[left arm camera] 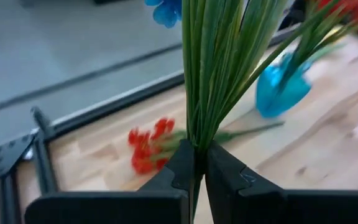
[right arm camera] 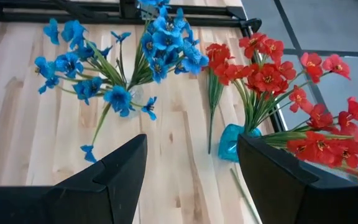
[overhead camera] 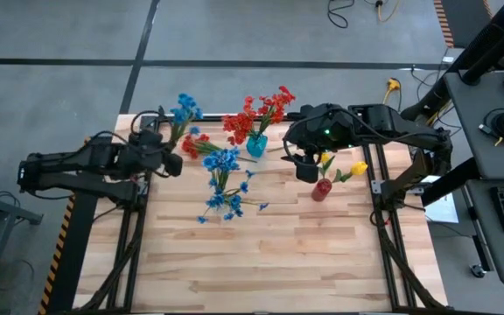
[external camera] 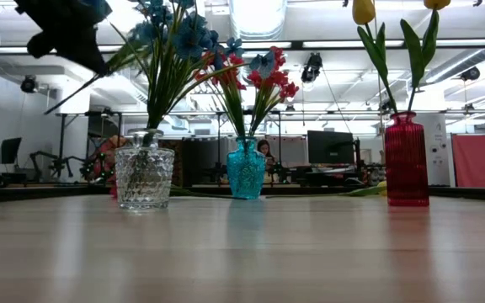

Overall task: Sort flowers into vase by color
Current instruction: Put the blue flowers into the transparent vase

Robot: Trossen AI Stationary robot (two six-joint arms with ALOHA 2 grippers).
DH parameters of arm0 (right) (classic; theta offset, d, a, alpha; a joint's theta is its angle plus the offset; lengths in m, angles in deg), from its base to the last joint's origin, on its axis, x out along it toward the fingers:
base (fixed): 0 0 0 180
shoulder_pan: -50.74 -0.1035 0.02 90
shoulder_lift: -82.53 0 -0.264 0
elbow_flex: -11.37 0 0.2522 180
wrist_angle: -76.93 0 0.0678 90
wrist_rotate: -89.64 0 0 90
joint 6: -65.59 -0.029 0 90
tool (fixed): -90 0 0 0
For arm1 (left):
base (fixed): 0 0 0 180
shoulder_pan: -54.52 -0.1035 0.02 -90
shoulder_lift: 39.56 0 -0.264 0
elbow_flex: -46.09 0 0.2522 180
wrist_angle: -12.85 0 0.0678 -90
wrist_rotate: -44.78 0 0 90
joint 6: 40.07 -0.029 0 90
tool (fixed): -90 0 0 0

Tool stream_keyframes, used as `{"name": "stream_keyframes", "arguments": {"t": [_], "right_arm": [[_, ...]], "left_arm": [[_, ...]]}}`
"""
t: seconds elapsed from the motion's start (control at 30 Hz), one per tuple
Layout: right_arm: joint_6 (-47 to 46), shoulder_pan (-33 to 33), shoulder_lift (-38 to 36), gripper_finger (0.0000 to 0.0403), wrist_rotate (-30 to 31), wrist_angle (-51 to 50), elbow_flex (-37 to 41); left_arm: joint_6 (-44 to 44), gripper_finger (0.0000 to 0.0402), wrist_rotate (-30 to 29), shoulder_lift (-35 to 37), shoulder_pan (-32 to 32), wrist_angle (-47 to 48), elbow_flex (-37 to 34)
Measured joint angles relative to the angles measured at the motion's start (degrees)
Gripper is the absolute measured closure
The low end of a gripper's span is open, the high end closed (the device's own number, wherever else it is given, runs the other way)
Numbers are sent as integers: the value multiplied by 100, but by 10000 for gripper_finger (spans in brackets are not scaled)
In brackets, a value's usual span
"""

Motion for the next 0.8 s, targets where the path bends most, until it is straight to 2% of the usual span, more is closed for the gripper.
{"name": "stream_keyframes", "arguments": {"t": [0.4,0.53,0.7,0.8], "right_arm": [[340,0,-42,163,-2,603,448],[357,0,-67,163,-5,727,589],[474,-25,-84,163,-20,999,791],[627,-50,-137,163,-28,1406,996]], "left_arm": [[-939,396,-482,393,835,-1585,-271],[-1307,396,-1026,438,1368,-1849,-275],[-1745,396,-1361,359,2250,-2472,-286],[-1774,396,-1917,240,2879,-2497,-293]]}}
